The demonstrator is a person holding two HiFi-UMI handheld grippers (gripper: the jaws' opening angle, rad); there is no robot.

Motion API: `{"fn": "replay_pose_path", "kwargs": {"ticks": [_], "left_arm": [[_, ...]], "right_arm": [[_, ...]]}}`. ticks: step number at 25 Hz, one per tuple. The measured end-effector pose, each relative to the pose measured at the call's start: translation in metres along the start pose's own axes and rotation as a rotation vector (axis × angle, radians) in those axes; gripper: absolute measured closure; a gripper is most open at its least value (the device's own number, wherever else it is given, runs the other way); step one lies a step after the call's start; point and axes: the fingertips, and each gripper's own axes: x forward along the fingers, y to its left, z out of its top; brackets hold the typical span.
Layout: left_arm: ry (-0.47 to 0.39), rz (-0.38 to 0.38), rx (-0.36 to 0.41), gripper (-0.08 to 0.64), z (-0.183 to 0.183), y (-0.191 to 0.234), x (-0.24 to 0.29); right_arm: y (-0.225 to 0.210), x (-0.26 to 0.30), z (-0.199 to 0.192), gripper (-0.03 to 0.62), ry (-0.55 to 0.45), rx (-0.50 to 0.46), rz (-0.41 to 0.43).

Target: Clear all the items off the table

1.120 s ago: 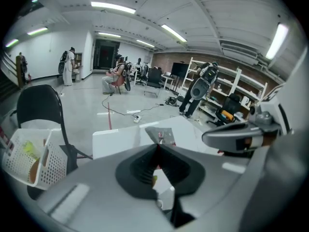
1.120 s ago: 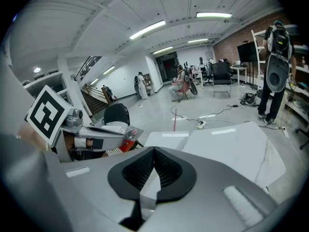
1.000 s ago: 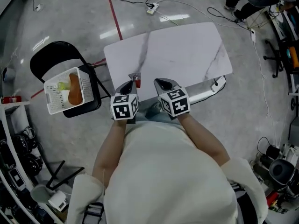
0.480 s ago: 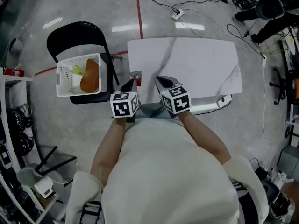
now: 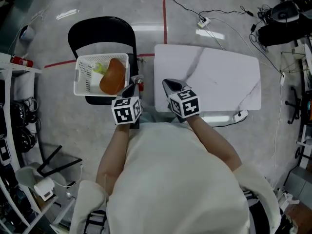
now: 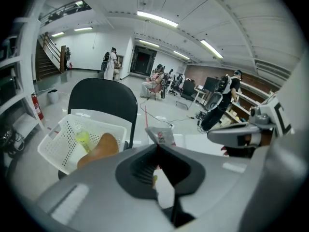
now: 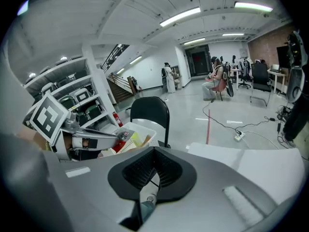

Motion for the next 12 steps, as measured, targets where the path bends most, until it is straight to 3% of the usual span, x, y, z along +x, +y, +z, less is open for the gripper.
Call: {"fn": "replay_pose_path", "kwargs": {"ticks": [12], "left_arm": [[-0.011,0.090,-0.099,0.545,0.001,0.084,-0.013]], "right_arm": [[0.055,0.062,0.023,0.592,0.046,-0.067,0.083]]}}
